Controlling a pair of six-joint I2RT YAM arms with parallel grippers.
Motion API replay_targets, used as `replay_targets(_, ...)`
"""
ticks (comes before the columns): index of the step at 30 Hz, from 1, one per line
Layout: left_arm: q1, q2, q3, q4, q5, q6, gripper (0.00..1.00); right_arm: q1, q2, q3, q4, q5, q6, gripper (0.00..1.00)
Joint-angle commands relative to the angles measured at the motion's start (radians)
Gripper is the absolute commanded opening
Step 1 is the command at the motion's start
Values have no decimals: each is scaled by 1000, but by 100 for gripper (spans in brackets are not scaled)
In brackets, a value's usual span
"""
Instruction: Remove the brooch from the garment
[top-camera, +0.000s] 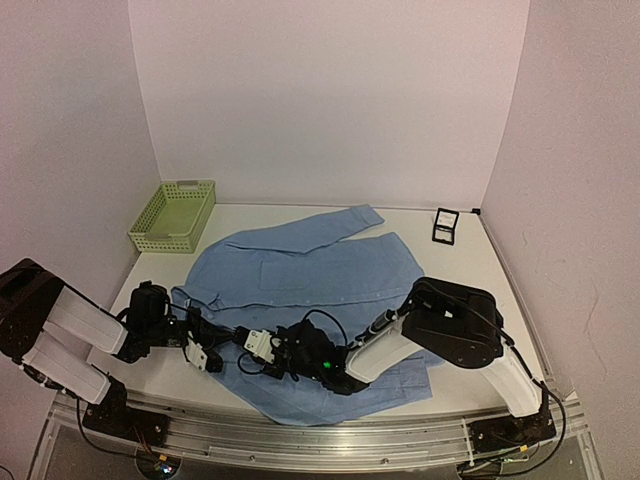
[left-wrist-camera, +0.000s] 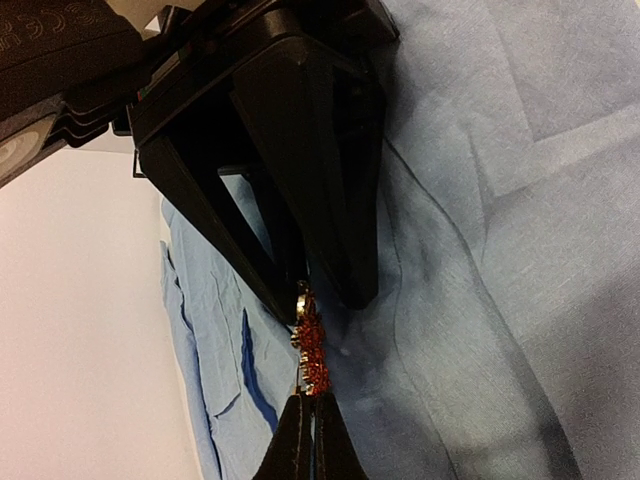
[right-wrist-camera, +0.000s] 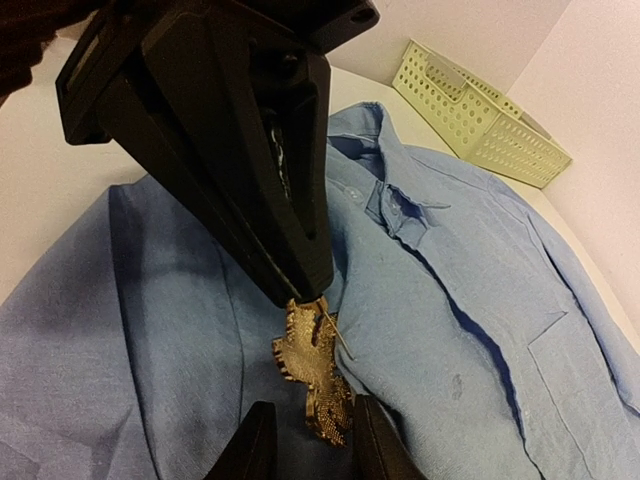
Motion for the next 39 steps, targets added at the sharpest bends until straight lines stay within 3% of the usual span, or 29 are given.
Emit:
replay_targets(1,-3,5,-7,38,34,24,0,13,-3,44,16,-9,-15,26)
replay_targets(12,-3,8,-2,29,38,22,0,13,-4,49,16,4,-6,26)
replay_targets(23,-3,21,4,55,47,23,0,7,68,163,-81,-6,-4,26)
replay_targets(39,-2,25,16,66,15,-31,0,-1,44,127,-139,10,35,9)
